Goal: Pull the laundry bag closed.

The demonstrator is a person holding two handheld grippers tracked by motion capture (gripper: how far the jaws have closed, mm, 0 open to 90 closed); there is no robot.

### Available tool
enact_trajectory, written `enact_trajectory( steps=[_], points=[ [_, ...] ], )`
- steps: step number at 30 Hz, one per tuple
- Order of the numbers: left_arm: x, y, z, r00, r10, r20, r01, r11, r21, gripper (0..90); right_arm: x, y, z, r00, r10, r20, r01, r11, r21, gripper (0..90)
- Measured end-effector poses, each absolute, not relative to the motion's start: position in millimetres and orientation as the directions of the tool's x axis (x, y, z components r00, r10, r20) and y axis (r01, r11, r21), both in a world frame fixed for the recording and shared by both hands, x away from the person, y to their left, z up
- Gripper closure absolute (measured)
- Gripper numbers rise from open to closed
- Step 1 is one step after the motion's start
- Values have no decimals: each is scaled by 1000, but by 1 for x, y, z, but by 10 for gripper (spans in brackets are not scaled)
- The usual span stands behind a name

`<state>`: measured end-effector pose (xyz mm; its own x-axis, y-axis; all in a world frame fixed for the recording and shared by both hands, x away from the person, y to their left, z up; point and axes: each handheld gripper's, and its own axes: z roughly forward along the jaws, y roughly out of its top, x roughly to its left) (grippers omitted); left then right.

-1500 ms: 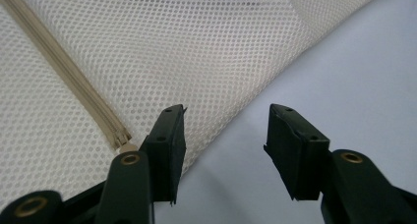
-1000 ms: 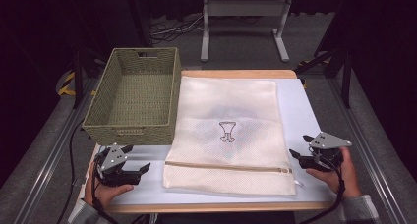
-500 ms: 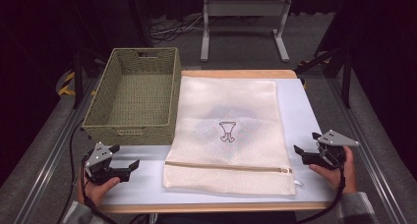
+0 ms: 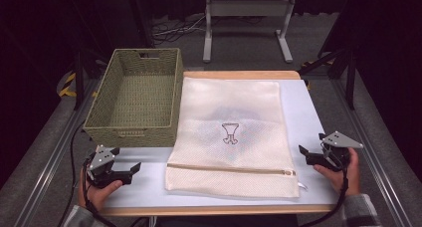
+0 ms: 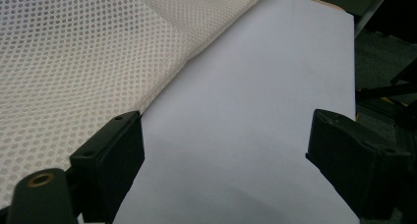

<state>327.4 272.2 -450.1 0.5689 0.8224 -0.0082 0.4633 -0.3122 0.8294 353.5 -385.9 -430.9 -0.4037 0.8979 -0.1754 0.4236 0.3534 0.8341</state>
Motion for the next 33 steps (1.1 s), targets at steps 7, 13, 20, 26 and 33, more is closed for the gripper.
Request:
enact_trajectory(
  steps=[7,13,20,26,33],
  points=[
    [330,269,-450,574,819,1,465,-327,823,69,353,-387,-431,-405,899,-168,420,346,839,153],
    [331,269,-451,571,821,0,470,-327,820,67,351,-389,-429,-383,908,-168,419,333,845,175],
    [332,269,-450,574,819,-1,472,-330,817,67,351,-389,-430,-380,910,-166,426,332,842,177],
    [332,268,-449,588,809,-8,468,-332,819,71,352,-388,-430,-378,912,-159,432,326,841,195],
    [333,267,-449,596,803,-10,468,-337,817,76,352,-388,-431,-383,912,-148,443,322,837,186]
  ],
)
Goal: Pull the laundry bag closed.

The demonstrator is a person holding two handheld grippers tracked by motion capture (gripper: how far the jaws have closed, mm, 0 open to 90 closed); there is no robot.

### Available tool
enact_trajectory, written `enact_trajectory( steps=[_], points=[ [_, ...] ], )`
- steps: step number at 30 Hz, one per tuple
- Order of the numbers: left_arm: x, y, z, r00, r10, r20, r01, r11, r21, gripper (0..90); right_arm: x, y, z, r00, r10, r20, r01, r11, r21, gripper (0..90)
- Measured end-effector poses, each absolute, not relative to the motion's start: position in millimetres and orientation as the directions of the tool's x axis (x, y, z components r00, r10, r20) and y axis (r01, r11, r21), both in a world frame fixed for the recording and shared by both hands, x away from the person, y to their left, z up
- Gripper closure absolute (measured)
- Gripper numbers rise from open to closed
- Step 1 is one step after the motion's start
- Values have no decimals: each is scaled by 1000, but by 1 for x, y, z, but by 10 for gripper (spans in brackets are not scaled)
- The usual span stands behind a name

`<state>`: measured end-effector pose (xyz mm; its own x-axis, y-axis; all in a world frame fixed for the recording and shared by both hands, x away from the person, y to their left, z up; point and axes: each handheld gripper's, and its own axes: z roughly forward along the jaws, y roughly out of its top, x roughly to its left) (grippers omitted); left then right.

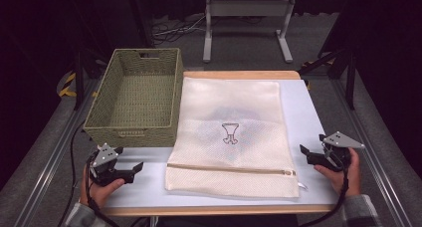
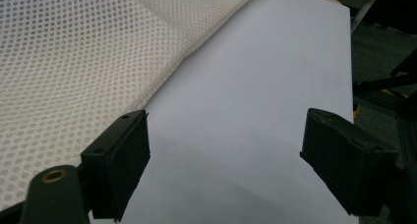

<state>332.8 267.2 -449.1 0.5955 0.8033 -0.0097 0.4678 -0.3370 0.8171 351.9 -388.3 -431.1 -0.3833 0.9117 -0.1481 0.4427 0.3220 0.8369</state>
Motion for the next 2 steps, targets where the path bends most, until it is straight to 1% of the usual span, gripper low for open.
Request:
enact_trajectory(
  steps=[2],
  points=[
    [333,267,-450,594,805,-10,473,-338,814,79,352,-388,-432,-397,907,-139,447,323,834,184]
  ],
)
